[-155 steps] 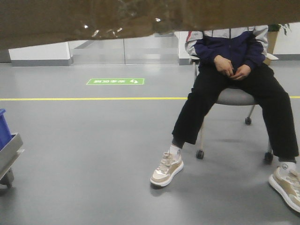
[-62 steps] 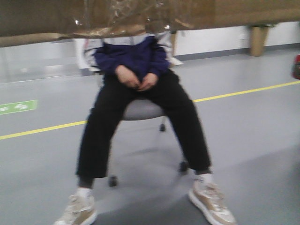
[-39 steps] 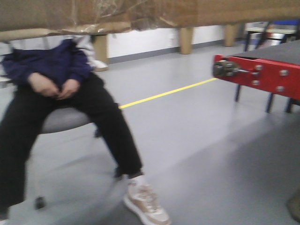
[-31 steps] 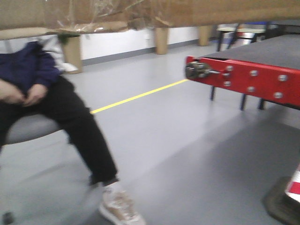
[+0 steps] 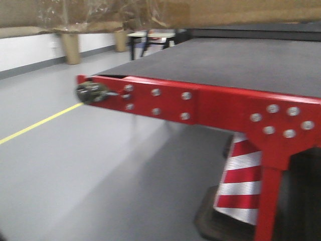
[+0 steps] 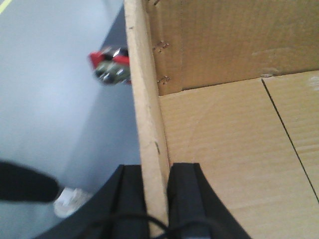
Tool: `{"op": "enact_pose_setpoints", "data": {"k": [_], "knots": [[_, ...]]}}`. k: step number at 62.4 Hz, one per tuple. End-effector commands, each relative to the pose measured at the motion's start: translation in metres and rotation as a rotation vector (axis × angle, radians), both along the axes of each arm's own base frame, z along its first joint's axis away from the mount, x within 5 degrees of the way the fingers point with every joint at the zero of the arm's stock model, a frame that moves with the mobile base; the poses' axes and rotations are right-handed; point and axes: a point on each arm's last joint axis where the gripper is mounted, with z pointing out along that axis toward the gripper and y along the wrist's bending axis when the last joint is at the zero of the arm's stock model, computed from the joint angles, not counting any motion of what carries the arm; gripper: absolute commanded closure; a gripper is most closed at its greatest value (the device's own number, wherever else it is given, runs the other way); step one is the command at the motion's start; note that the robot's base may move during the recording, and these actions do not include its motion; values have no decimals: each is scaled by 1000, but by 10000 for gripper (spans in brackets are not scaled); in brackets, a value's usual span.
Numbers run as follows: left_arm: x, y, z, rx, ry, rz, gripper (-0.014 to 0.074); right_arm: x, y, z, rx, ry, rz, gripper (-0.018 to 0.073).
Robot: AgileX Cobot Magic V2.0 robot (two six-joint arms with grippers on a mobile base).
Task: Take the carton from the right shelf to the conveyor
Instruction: 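Carry the carton over the grey belt and lower it with both grippers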
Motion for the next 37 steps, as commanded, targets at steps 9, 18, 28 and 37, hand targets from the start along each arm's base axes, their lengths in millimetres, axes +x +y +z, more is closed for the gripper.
{"op": "enact_pose_setpoints", "data": {"k": [9,18,28,37], "knots": [[0,15,7,110,-67,76,615,-8,-6,7,-23,-42,2,625],[0,15,7,110,-67,76,615,-8,-6,7,-23,-42,2,625],[0,15,7,110,-67,76,615,-8,-6,7,-21,-46,2,625],[0,15,7,110,-67,76,615,-8,-6,7,-20,-48,1,625]]}}
